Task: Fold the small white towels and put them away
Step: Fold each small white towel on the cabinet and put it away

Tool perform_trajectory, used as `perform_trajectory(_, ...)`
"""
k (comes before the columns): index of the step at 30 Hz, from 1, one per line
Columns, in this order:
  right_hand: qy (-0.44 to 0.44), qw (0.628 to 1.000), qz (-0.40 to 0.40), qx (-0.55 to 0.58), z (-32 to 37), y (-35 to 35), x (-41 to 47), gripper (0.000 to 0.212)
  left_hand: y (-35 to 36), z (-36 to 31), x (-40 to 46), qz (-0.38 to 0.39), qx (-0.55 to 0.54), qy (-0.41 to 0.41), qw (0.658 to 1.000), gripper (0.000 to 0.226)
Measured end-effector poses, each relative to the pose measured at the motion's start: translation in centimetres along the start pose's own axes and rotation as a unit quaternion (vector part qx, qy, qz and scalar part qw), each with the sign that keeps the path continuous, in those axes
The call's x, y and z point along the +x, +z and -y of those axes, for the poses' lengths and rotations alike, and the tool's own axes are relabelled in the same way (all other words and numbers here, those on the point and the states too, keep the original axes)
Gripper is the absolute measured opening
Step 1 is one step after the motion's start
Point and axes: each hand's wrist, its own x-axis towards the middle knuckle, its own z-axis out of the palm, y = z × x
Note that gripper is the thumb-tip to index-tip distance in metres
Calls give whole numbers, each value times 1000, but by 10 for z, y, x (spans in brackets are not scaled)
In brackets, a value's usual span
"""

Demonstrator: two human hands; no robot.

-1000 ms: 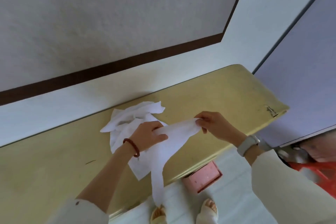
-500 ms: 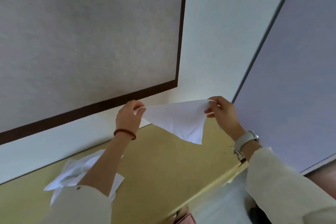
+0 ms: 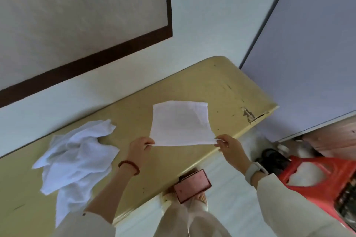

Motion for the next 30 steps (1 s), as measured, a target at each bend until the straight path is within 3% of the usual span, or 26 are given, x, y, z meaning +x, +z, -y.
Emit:
perform_trajectory(3, 60, 997, 19, -38, -24, 15, -6, 18, 14, 17, 6, 40, -50, -63, 996, 11)
perform_trajectory(7, 68, 994, -18, -89, -22, 18, 8, 19, 13, 28, 35, 20, -121, -102, 987, 8)
perform_trajectory(15, 45, 991, -125, 5, 22, 20, 88, 15, 11, 25, 118, -78, -247, -118, 958, 8)
perform_trajectory(23, 58, 989, -133, 8, 10, 36, 153, 16, 35, 35, 167, -124, -248, -165, 946, 8)
perform_trajectory(30, 29, 984, -163, -73, -4, 47, 169, 14, 45, 52, 172, -133, -177, -143, 965, 6)
